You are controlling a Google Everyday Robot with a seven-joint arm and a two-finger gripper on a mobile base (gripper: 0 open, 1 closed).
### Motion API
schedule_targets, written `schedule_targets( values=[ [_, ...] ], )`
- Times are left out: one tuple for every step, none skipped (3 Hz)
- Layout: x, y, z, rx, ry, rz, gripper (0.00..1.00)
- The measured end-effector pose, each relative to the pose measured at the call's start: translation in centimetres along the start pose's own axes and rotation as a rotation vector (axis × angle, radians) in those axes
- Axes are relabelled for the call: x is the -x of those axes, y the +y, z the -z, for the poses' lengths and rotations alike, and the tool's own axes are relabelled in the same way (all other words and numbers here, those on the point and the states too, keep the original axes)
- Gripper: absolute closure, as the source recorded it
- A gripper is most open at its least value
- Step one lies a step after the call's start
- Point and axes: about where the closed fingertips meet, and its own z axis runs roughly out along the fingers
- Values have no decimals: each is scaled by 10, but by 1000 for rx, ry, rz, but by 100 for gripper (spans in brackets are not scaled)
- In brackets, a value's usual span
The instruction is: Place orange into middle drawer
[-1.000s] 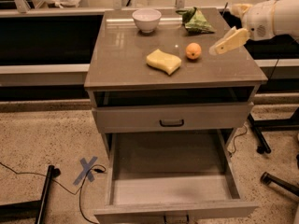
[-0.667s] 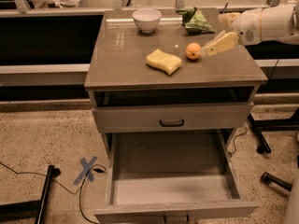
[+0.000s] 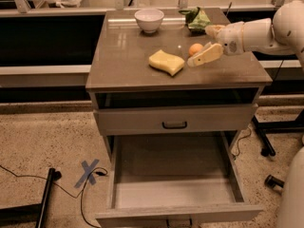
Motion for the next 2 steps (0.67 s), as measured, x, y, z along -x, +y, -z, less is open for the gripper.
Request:
schedule_targets(
  values=[
    [-9, -5, -16, -4, -16, -9, 0],
    [-14, -9, -24, -9, -41, -15, 0]
  ],
)
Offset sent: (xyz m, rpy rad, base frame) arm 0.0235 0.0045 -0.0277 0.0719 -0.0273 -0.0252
